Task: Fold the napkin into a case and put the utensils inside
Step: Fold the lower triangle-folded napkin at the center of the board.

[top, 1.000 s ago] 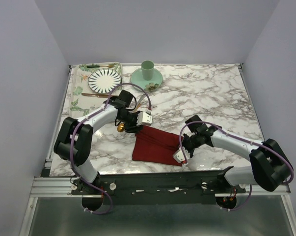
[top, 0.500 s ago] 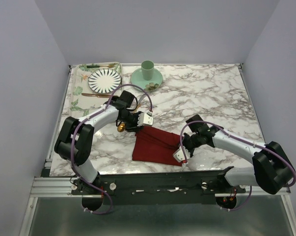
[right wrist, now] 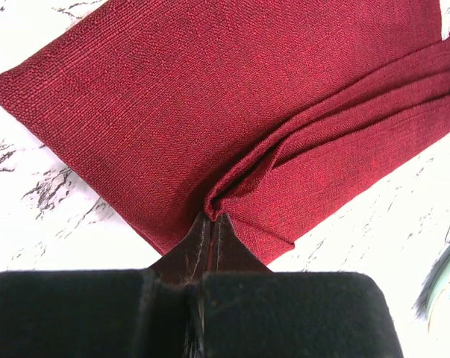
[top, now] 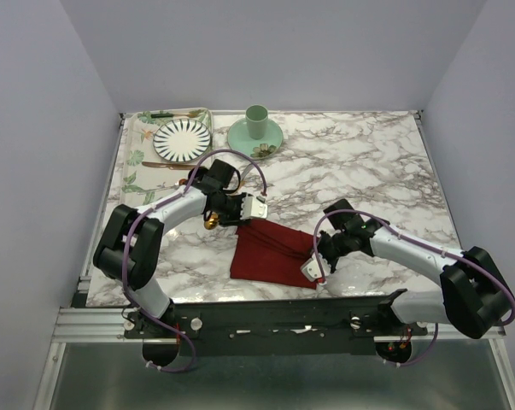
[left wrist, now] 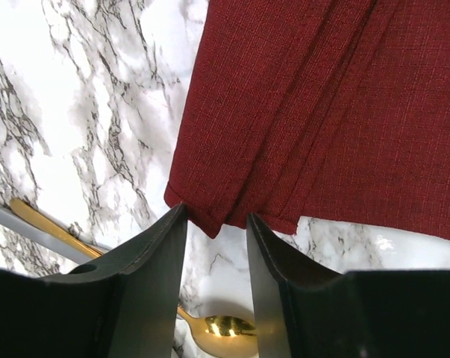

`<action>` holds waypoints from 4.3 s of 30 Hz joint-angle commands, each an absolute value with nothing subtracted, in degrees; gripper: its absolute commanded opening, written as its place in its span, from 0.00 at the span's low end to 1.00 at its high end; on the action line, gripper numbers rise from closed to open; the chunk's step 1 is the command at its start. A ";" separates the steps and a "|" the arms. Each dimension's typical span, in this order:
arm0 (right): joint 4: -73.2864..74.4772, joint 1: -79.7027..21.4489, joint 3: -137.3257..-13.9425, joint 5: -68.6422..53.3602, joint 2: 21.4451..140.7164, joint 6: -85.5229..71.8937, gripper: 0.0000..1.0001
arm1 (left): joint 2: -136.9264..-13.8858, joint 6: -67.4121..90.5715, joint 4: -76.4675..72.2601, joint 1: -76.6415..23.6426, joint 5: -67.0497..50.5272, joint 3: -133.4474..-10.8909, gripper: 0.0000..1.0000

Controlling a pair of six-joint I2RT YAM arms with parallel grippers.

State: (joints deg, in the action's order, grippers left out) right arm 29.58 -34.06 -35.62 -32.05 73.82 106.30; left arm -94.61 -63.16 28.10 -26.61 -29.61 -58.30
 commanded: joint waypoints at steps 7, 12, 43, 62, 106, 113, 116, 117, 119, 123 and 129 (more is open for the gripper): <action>29.36 -33.66 -36.65 -33.93 73.65 105.82 0.01 | -93.78 -63.89 25.05 -27.51 -28.30 -58.18 0.35; 29.36 -33.49 -37.09 -33.75 73.92 105.29 0.01 | -93.96 -65.21 28.38 -27.60 -29.97 -59.59 0.11; 31.90 -28.57 -32.96 -31.82 72.07 107.84 0.02 | -92.27 -55.91 34.28 -32.61 -24.88 -54.14 0.00; 29.53 -27.95 -34.80 -27.95 71.38 98.54 0.39 | -96.85 -50.01 33.66 -33.13 -23.64 -57.74 0.00; 39.89 -22.15 -57.56 -30.32 89.90 13.62 0.26 | -97.82 -47.37 35.16 -33.66 -24.35 -58.01 0.00; 44.65 -22.41 -60.47 -27.87 96.85 18.19 0.19 | -98.08 -46.41 34.98 -33.75 -24.26 -58.01 0.00; 45.61 -22.76 -60.99 -25.14 100.36 19.86 0.18 | -98.44 -45.97 35.16 -33.66 -24.08 -58.01 0.00; 46.14 -22.85 -61.78 -24.79 101.07 20.21 0.18 | -98.52 -45.97 35.16 -33.66 -24.08 -58.01 0.00; 46.76 -22.94 -62.66 -23.30 103.27 20.39 0.18 | -98.79 -45.88 35.33 -33.66 -23.91 -58.09 0.00; 46.50 -22.94 -65.38 -19.78 106.34 19.87 0.18 | -99.93 -44.74 35.24 -33.66 -23.29 -58.62 0.00; 46.93 -22.33 -74.08 -13.63 111.35 19.25 0.19 | -103.09 -42.19 35.60 -32.61 -22.24 -62.57 0.00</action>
